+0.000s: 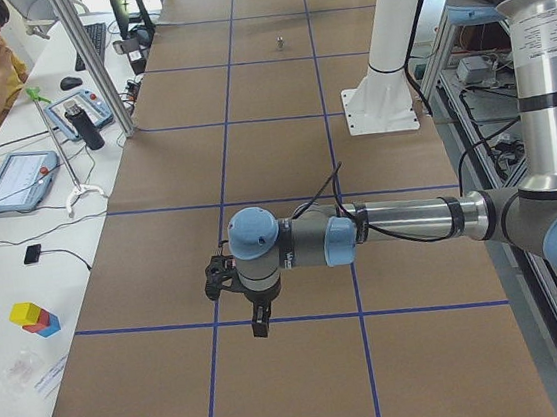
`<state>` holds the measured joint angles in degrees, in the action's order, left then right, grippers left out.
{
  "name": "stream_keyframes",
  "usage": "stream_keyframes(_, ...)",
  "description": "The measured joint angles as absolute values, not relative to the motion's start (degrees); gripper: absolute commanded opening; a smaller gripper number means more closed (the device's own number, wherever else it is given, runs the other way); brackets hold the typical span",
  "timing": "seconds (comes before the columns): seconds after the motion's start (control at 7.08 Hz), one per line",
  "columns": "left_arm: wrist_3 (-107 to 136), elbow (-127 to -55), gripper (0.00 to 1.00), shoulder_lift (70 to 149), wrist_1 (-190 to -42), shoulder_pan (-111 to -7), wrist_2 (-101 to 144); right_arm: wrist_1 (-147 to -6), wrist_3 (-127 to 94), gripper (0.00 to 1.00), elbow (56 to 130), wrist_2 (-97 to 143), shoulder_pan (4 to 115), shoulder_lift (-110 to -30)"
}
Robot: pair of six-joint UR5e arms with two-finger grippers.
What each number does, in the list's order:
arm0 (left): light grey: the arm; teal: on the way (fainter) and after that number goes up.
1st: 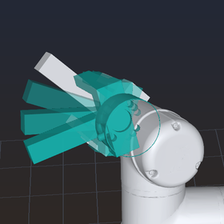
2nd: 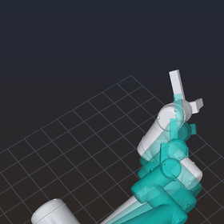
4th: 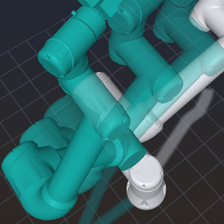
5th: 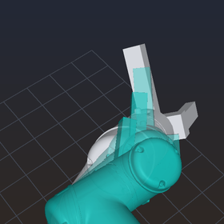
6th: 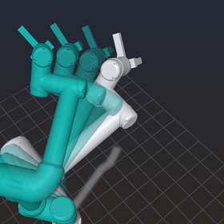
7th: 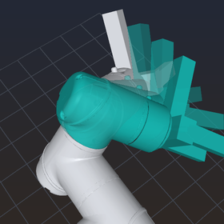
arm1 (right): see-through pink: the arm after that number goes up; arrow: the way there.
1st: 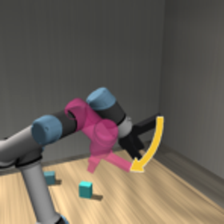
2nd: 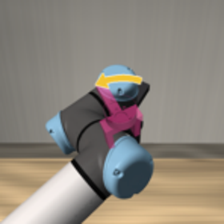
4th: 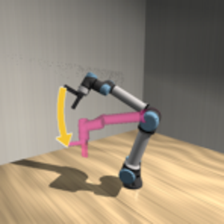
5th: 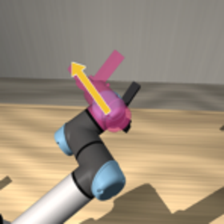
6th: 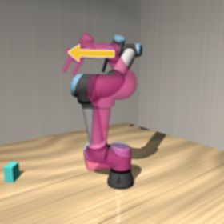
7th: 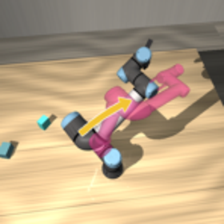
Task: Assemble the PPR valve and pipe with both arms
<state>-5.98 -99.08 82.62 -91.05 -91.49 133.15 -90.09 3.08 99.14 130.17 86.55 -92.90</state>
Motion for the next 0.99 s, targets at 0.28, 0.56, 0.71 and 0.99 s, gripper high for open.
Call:
stream_keyframes(0.28, -6.03, -99.1, 1.0, 82.62, -91.04, -91.4, 133.15, -90.09, 2.92, 1.0, 99.13, 130.17, 86.57, -92.9)
stream_keyframes(0.56, -6.06, -99.18, 1.0, 82.64, -91.02, -91.31, 133.14, -90.03, 2.62, 1.0, 99.33, 130.03, 86.57, -92.85)
stream_keyframes(0.71, -5.99, -99.18, 1.0, 82.67, -90.99, -91.03, 133.08, -90.01, 2.62, 1.0, 99.56, 130.04, 86.57, -92.8)
stream_keyframes(0.99, -5.75, -99.53, 1.0, 83.05, -91.46, -90.27, 133.11, -89.59, 2.58, 1.0, 99.67, 130.1, 86.52, -92.25)
